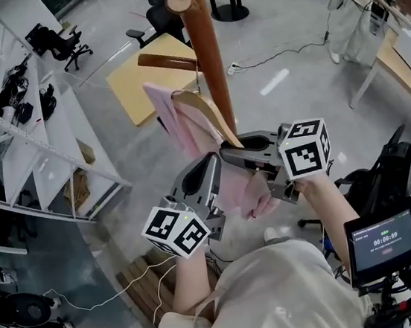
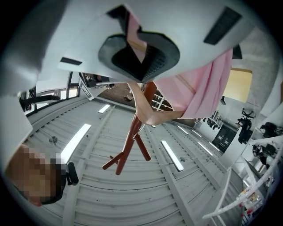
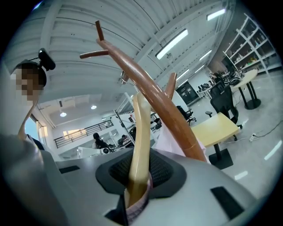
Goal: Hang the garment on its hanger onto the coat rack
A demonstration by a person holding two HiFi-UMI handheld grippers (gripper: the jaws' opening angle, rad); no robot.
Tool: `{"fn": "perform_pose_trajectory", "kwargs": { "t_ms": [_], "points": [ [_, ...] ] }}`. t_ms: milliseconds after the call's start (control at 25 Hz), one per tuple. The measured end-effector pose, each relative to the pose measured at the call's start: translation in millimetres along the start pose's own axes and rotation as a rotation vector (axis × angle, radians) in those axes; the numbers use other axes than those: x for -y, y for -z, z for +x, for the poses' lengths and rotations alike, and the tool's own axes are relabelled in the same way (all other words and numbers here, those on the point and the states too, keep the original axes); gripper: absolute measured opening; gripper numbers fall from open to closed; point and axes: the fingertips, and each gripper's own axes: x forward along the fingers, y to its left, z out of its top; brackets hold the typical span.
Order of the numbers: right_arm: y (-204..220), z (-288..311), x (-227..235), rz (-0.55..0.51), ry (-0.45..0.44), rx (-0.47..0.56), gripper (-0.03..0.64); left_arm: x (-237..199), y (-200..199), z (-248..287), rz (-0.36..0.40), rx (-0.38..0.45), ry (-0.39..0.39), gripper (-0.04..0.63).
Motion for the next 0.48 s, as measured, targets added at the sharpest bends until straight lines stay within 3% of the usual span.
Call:
{"fn": "perform_pose_trajectory", "kwargs": {
  "t_ms": [480],
  "points": [
    [-9.3, -27.1, -5.6, -0.095, 0.07, 0.049, 0.064, 15.4, 1.2, 7.5, -0.004, -0.013, 0.019, 0.005]
  ]
}}
